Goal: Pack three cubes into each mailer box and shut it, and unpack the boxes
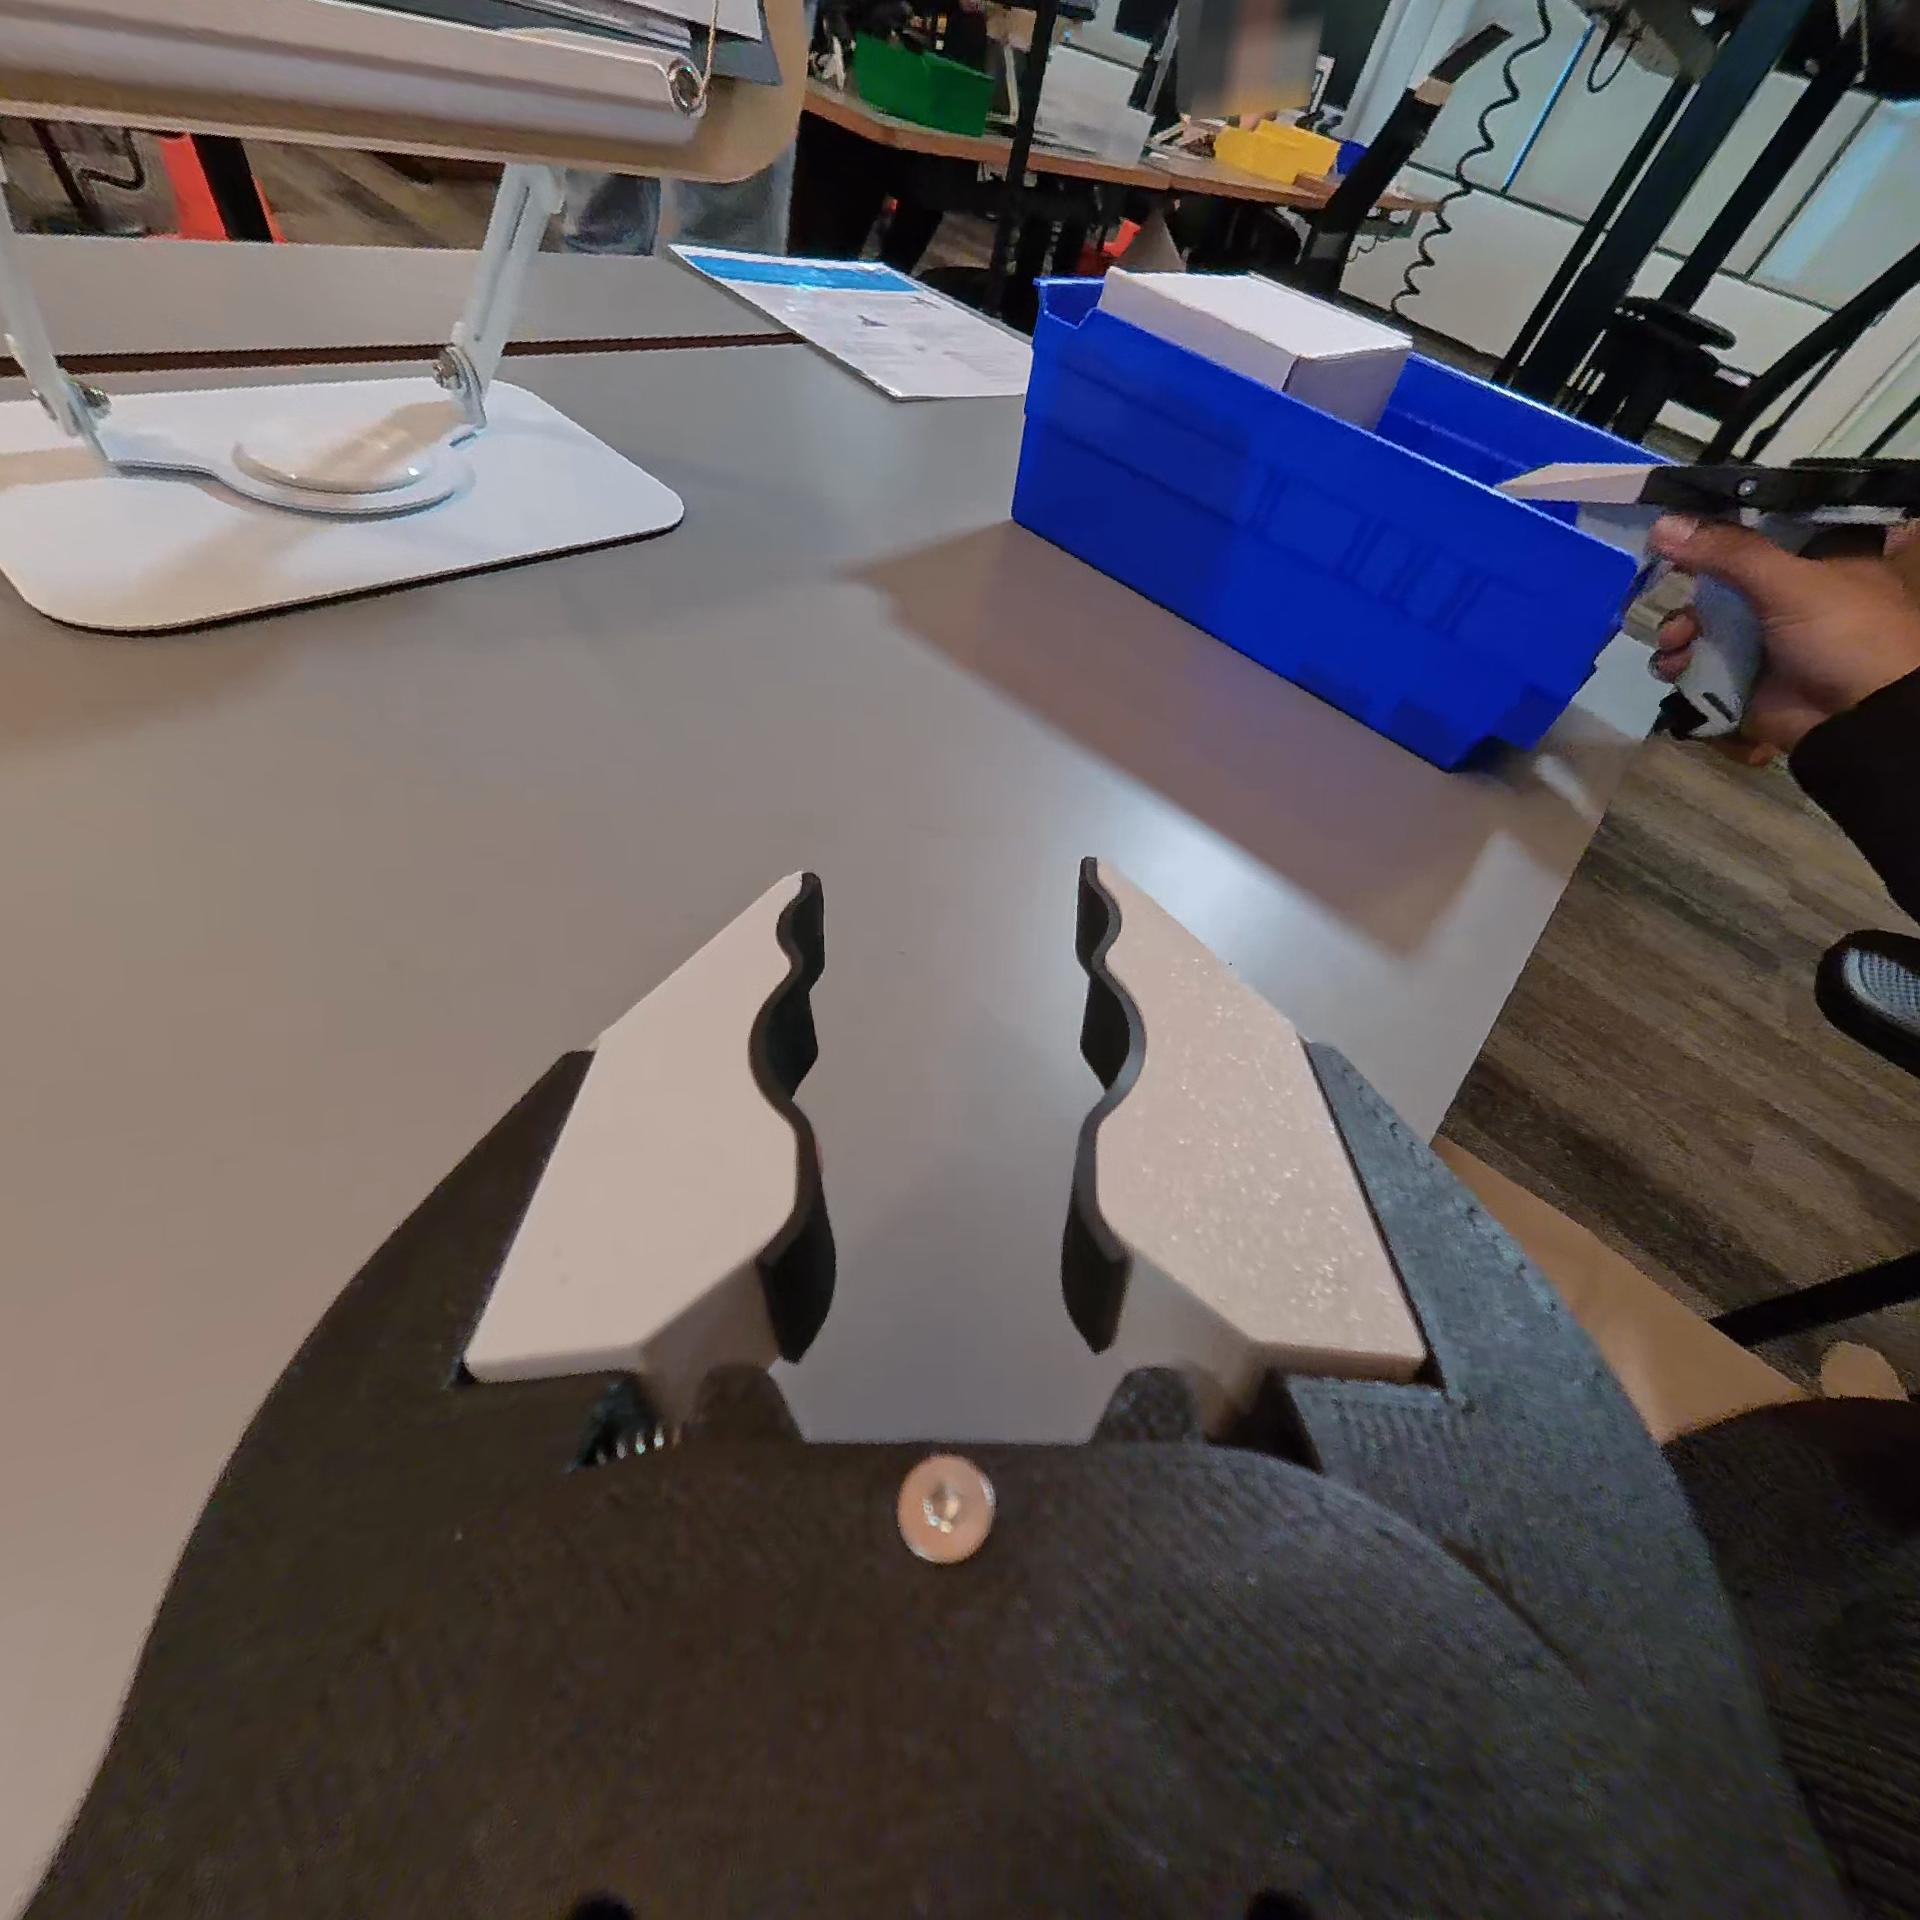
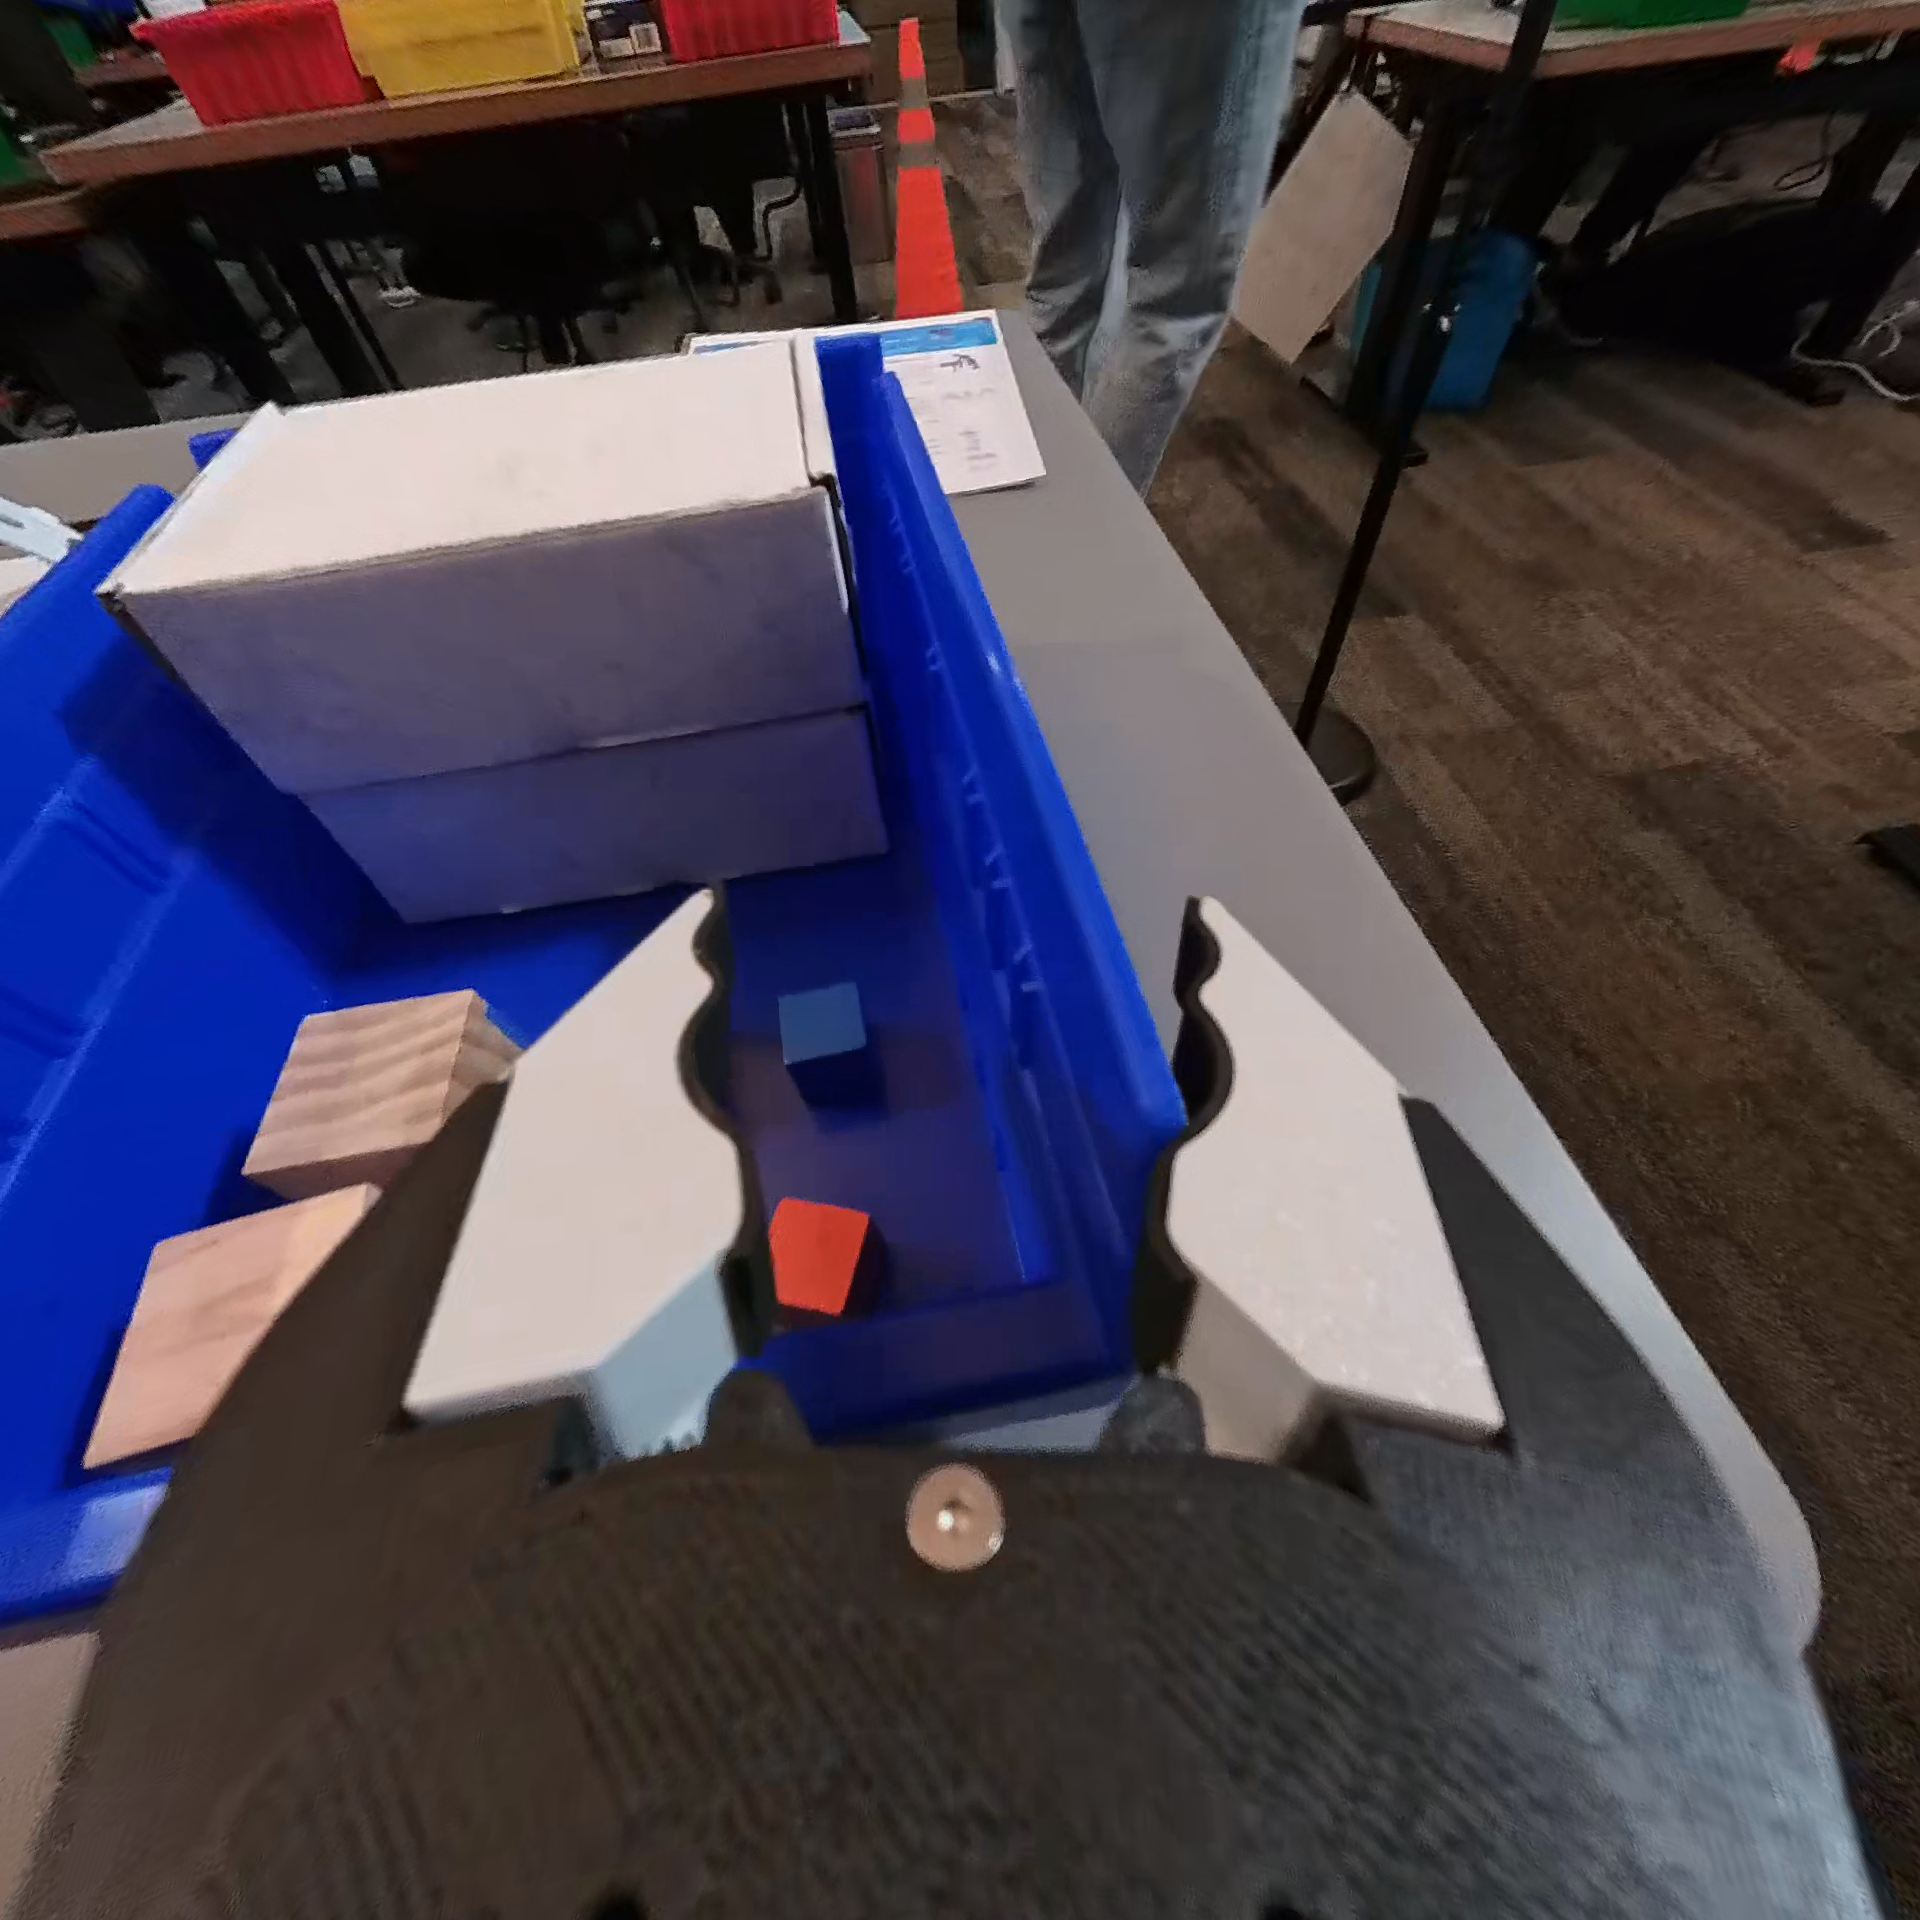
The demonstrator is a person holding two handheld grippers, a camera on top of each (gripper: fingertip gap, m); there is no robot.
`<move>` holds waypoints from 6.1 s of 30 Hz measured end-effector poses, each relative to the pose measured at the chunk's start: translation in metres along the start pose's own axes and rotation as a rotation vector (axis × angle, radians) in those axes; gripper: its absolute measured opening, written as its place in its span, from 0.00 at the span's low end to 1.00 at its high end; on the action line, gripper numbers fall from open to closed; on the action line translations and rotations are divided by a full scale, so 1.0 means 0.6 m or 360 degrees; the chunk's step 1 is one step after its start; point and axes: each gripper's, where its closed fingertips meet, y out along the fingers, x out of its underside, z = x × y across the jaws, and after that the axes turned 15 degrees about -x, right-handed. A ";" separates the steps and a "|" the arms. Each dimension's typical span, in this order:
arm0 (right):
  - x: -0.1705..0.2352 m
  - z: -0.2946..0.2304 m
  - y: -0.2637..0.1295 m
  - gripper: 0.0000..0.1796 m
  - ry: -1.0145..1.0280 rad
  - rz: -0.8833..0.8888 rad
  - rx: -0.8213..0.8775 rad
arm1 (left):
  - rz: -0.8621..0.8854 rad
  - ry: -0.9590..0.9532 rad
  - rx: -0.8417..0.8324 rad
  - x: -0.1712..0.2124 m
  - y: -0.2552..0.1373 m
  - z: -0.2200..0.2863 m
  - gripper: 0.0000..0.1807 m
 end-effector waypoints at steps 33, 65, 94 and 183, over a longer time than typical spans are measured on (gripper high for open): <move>-0.024 -0.030 0.008 0.04 0.0136 -0.0030 -0.0198 | 0.0047 0.0070 -0.0024 -0.001 -0.023 0.010 0.26; -0.024 -0.321 0.085 0.04 0.0274 -0.0093 -0.0876 | -0.0297 0.0252 -0.0839 0.042 -0.039 -0.142 0.30; 0.002 -0.492 0.146 0.05 0.0139 -0.0280 -0.1202 | 0.0188 0.0112 -0.1753 -0.036 -0.219 -0.324 0.56; 0.082 -0.680 -0.020 0.27 -0.0743 -0.0050 -0.1366 | 0.0218 0.0391 -0.0570 -0.019 -0.026 0.052 0.00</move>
